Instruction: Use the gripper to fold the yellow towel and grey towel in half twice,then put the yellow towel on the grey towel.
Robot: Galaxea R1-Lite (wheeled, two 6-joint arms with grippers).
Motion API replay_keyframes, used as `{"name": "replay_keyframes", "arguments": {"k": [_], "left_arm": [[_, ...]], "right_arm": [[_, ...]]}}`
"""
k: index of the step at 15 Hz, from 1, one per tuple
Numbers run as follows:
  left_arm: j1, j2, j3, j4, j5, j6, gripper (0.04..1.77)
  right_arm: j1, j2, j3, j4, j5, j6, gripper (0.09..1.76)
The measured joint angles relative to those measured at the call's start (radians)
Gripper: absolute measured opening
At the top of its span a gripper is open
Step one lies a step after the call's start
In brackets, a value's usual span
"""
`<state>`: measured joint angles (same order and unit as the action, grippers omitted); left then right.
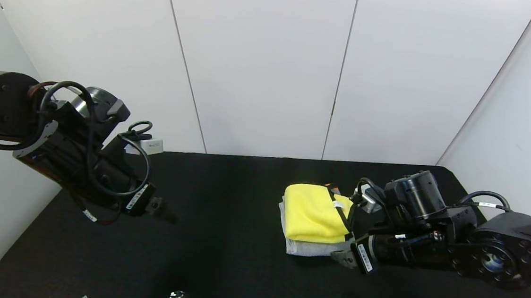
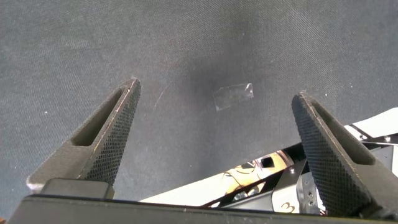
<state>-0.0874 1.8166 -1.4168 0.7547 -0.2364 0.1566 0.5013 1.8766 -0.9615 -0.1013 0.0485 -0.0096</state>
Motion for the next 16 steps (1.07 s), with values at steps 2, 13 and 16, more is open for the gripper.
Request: {"name": "replay_keyframes", "arguments": {"k": [2,13,16], "left_arm": [[0.001,-0.020,0.013,-0.002,0.000,0.000,1.72],[-0.013,-0.312,0.437,-0.399,-0.030,0.006,1.72],[-0.016,-0.449,0.550,-0.451,-0.021,-0.001,1.72]], "right_arm": [[0.000,-0.041,0.036,-0.001,-0.007,-0.001,1.63],[-0.031,-0.375,0.289,-0.097,-0.217,0.140,1.69],[-0.043,-0.498,0.401,-0.156,-0.266,0.152,1.70]]}}
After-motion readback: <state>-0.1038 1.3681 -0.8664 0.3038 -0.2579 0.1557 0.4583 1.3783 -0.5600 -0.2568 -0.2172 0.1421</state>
